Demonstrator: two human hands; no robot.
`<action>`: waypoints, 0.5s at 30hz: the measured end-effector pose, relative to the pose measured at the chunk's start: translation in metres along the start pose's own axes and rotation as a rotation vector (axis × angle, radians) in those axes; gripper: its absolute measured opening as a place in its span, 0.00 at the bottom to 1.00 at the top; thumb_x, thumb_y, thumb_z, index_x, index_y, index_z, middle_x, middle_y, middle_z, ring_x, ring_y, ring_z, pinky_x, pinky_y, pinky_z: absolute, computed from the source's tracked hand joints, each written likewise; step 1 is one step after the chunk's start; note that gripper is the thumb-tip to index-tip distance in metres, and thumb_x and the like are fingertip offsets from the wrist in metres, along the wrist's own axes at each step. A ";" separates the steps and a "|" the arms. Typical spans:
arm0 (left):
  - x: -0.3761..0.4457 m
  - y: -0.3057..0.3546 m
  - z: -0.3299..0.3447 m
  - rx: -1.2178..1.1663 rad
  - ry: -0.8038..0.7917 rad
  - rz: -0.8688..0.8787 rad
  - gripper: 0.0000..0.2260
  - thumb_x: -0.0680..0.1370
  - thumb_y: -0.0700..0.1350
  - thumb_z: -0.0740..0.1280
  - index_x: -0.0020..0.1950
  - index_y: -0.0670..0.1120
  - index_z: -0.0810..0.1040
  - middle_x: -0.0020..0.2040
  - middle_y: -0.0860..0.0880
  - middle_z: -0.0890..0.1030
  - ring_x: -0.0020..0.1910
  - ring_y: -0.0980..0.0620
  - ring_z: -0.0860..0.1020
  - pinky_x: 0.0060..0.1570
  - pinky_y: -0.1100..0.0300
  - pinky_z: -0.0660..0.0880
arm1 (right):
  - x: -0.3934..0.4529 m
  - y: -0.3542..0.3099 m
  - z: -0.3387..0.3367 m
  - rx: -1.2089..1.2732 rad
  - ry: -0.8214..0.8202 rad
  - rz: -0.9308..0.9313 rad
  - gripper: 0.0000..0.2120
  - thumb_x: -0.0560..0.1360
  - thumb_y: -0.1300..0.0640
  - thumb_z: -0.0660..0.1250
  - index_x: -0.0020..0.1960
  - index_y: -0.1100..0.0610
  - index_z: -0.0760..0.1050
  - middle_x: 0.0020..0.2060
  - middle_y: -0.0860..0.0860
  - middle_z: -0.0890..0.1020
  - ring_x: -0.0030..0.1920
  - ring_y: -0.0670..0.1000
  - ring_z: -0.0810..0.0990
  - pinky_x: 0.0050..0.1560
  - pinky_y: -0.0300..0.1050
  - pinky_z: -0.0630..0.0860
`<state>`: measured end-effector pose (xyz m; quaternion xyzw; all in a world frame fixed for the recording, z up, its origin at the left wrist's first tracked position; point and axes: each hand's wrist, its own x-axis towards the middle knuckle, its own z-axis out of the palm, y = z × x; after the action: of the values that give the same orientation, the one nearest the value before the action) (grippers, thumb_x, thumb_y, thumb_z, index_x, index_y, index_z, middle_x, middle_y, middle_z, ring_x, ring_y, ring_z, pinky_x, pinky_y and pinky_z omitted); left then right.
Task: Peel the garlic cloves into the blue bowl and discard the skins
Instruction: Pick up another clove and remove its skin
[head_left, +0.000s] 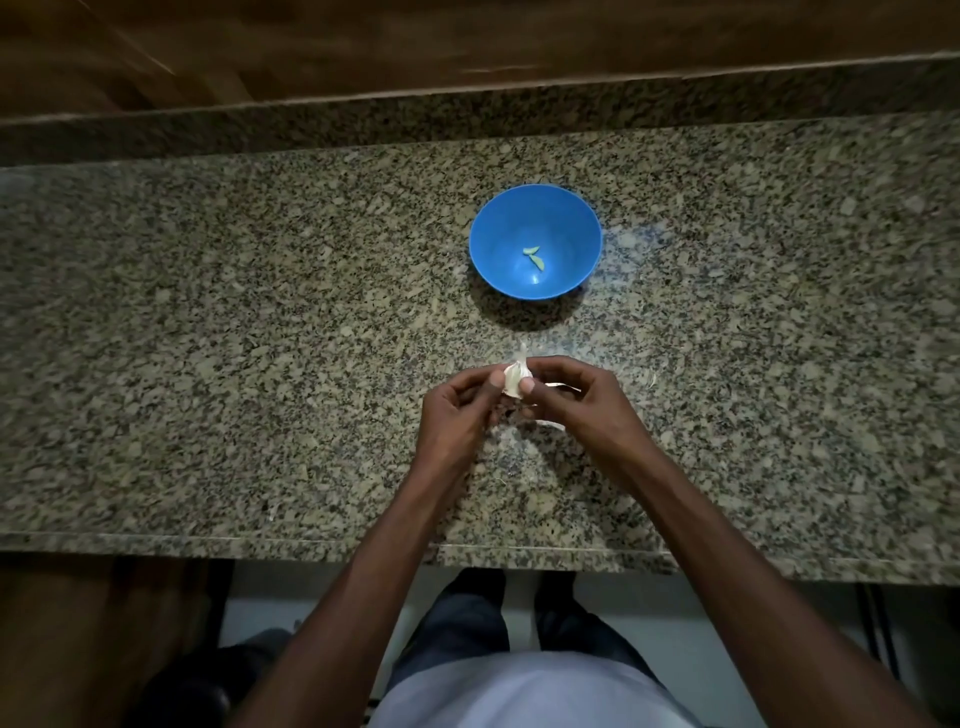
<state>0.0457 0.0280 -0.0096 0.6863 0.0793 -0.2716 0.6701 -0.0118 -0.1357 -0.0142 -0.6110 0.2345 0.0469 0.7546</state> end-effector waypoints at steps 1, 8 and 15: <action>0.000 0.001 -0.001 -0.016 0.013 0.007 0.07 0.80 0.43 0.72 0.57 0.45 0.85 0.48 0.48 0.87 0.41 0.55 0.83 0.43 0.55 0.80 | 0.001 0.000 -0.001 0.016 -0.010 0.010 0.15 0.78 0.60 0.76 0.63 0.61 0.82 0.54 0.55 0.88 0.53 0.56 0.88 0.53 0.50 0.85; -0.002 0.005 -0.004 0.095 0.043 0.150 0.07 0.78 0.41 0.75 0.56 0.44 0.86 0.51 0.51 0.88 0.51 0.54 0.86 0.51 0.58 0.83 | 0.002 -0.001 0.002 0.030 -0.021 0.052 0.16 0.75 0.59 0.78 0.62 0.59 0.81 0.54 0.54 0.88 0.52 0.49 0.87 0.42 0.38 0.80; 0.002 0.005 -0.003 0.532 0.131 0.434 0.07 0.76 0.39 0.76 0.54 0.45 0.85 0.49 0.54 0.85 0.47 0.59 0.83 0.48 0.65 0.82 | 0.002 0.000 0.007 0.030 -0.037 0.011 0.14 0.75 0.59 0.78 0.60 0.56 0.84 0.56 0.50 0.88 0.56 0.52 0.87 0.57 0.50 0.84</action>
<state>0.0508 0.0298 -0.0062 0.8537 -0.0993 -0.0895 0.5034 -0.0079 -0.1298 -0.0141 -0.5975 0.2246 0.0591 0.7675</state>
